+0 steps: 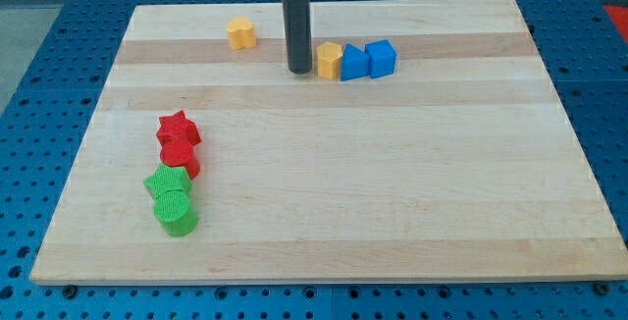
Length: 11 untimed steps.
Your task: Slide yellow heart a bit right
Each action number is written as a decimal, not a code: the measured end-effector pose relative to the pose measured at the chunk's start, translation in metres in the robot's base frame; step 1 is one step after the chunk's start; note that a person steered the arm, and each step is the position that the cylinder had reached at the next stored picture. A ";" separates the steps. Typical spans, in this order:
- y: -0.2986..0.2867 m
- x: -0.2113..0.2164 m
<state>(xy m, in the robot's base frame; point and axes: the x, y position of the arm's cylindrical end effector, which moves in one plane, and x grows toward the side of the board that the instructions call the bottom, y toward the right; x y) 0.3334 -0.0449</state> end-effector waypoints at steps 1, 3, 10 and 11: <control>-0.008 -0.024; -0.010 -0.089; -0.099 -0.084; -0.103 -0.096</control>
